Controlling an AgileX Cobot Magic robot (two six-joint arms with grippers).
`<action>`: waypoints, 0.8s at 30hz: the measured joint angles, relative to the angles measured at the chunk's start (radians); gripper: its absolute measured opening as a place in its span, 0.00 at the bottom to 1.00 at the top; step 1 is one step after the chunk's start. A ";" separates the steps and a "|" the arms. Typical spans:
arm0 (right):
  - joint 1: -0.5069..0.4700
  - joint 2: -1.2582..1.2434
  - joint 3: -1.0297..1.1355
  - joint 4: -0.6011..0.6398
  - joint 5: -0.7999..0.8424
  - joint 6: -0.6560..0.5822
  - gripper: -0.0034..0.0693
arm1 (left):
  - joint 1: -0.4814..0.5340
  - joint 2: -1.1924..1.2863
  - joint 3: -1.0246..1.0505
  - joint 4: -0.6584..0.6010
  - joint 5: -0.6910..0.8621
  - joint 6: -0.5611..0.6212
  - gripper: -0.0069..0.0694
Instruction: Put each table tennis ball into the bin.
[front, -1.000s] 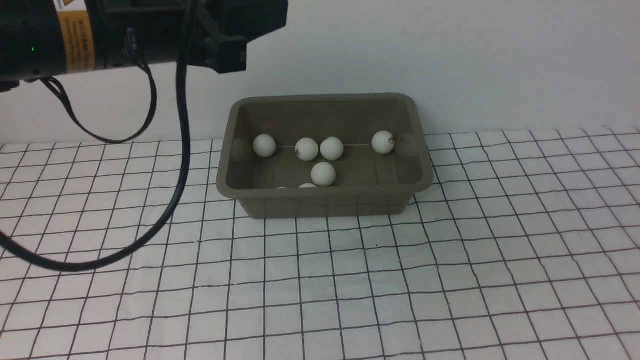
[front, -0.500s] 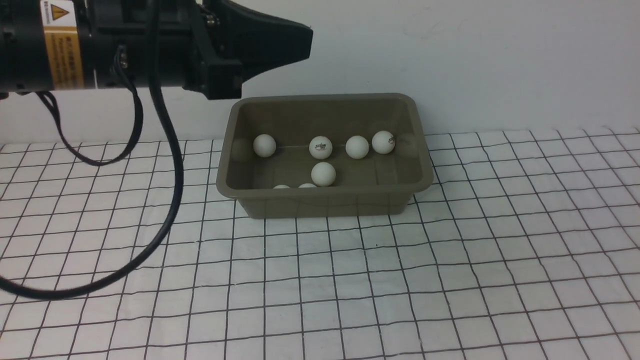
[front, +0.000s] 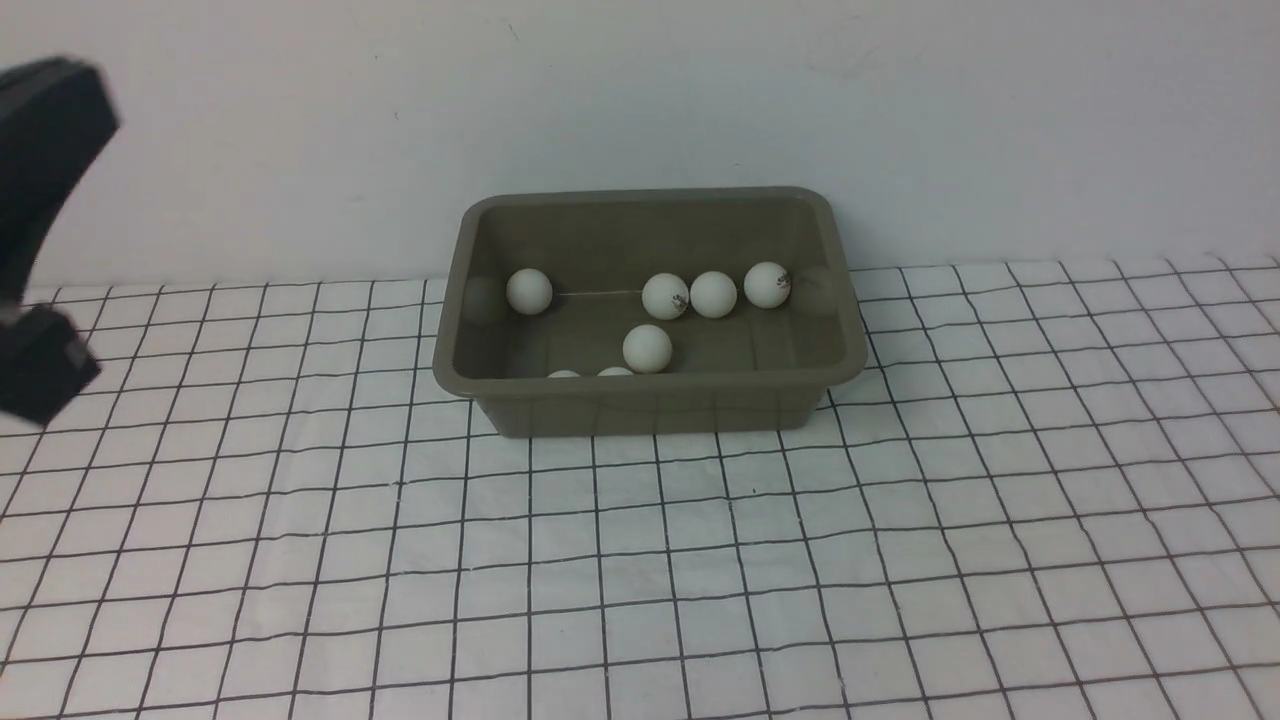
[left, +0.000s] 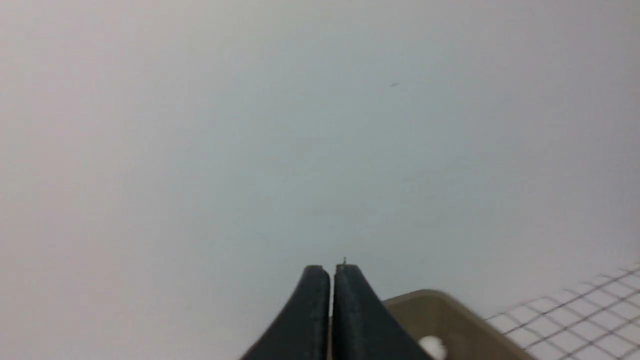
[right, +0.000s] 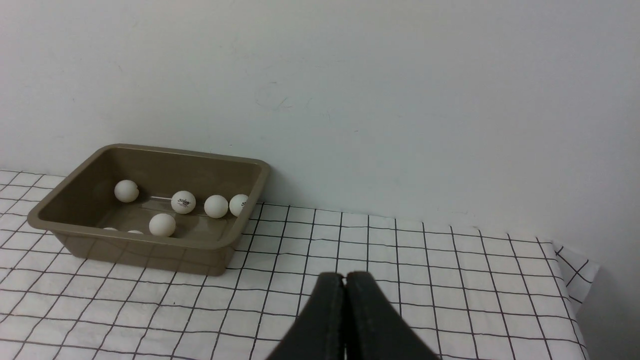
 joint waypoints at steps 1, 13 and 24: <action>0.000 0.000 0.000 0.000 0.000 0.000 0.03 | 0.027 -0.041 0.048 -0.001 0.022 0.000 0.09; 0.000 0.000 0.000 0.000 0.000 0.000 0.03 | 0.140 -0.365 0.403 -0.011 0.077 -0.118 0.09; 0.000 0.000 0.000 0.000 0.000 0.000 0.03 | 0.144 -0.627 0.556 -0.015 0.117 -0.197 0.09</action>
